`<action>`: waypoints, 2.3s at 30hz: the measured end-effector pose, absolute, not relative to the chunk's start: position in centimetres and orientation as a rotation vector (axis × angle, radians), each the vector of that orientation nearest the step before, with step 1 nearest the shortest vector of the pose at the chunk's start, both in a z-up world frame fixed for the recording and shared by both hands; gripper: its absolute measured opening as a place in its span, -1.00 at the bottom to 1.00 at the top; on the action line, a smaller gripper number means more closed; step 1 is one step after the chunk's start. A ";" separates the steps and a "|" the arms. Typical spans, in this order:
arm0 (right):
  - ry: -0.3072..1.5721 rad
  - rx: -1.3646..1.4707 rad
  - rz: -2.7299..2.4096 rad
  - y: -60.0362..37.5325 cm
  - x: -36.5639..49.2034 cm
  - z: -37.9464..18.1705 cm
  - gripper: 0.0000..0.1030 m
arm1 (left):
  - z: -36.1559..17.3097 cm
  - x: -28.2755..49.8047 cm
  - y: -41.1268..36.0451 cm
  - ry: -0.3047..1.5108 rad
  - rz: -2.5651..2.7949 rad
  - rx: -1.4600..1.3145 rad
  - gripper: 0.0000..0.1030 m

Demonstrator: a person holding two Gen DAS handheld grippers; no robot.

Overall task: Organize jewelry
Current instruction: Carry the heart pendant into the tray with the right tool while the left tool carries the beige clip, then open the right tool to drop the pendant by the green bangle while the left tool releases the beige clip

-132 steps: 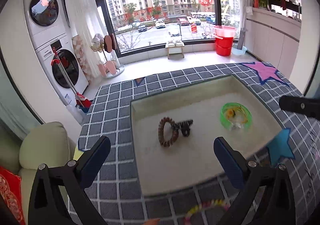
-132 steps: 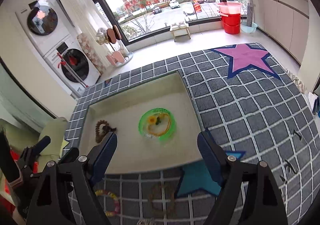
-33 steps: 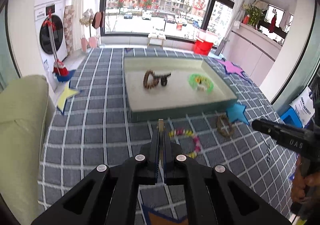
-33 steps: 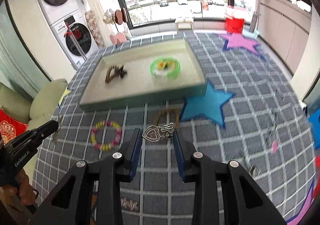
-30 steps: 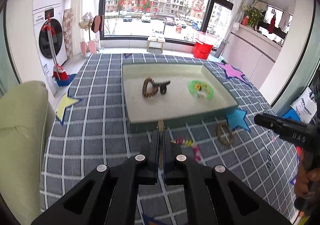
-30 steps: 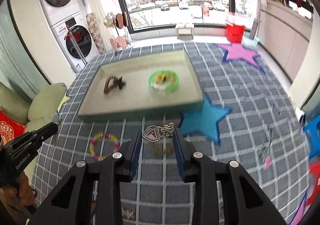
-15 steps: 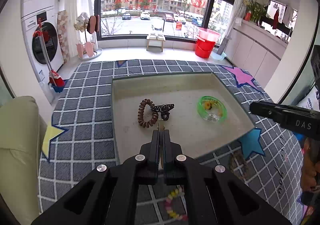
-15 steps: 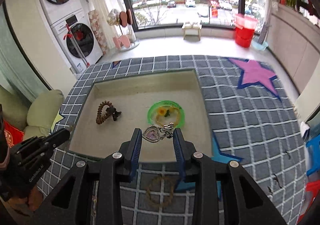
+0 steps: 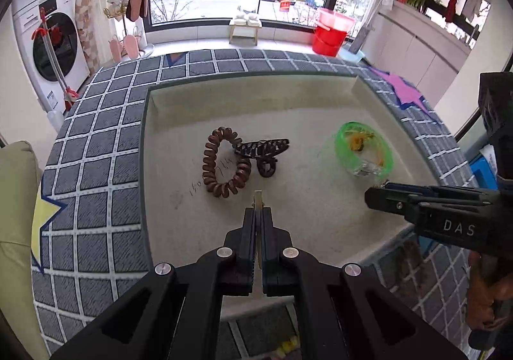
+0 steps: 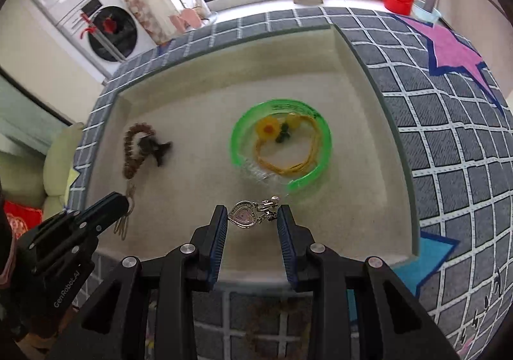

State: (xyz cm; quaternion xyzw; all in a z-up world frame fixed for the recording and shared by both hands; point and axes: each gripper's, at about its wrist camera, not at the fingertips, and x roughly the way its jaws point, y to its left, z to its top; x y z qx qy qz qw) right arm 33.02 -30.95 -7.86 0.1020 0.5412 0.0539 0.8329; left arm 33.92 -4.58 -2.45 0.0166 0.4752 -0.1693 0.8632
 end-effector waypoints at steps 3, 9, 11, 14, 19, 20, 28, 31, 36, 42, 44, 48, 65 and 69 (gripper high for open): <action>1.119 0.166 0.085 -30.9 33.6 -7.8 -0.33 | -3.0 34.8 -5.0 0.989 -0.327 0.068 -0.66; 1.068 0.108 0.043 -31.2 35.0 -7.9 -0.32 | -3.6 35.8 -5.7 0.966 -0.292 0.096 -0.66; 1.059 0.085 0.040 -30.8 35.0 -7.9 -0.31 | -3.6 35.8 -5.9 0.955 -0.281 0.116 -0.66; 1.049 0.049 0.034 -30.4 34.7 -7.9 -0.31 | -3.5 35.7 -6.2 0.938 -0.267 0.141 -0.66; 1.060 0.086 0.046 -30.5 34.9 -7.9 0.25 | -3.5 35.6 -6.2 0.933 -0.258 0.143 -0.66; 1.058 0.091 0.046 -30.5 34.8 -7.8 0.28 | -3.5 35.5 -6.2 0.934 -0.256 0.142 -0.66; 1.000 0.230 0.079 -32.1 33.4 -5.7 0.31 | -3.3 35.1 -6.0 0.925 -0.236 0.149 -0.66; 0.977 0.247 0.082 -32.5 32.5 -4.7 0.34 | -2.9 34.9 -5.9 0.909 -0.217 0.149 -0.66; 0.946 0.284 0.072 -33.4 30.9 -3.4 0.35 | -2.2 34.8 -6.1 0.893 -0.201 0.167 -0.65; 0.922 0.313 0.052 -34.6 29.1 -2.6 0.35 | -1.0 34.4 -6.0 0.847 -0.193 0.160 -0.65; 0.921 0.324 0.044 -35.1 28.7 -2.6 0.35 | -0.7 34.5 -6.0 0.847 -0.193 0.157 -0.65; 0.916 0.334 0.039 -35.6 27.9 -2.4 0.35 | -0.2 34.6 -5.7 0.840 -0.192 0.139 -0.65; 0.892 0.358 0.024 -36.8 25.4 -2.0 0.35 | 0.2 35.0 -5.8 0.791 -0.178 0.107 1.00; 0.888 0.363 0.027 -36.8 25.0 -1.8 0.60 | -0.3 35.4 -5.5 0.779 -0.159 0.117 1.00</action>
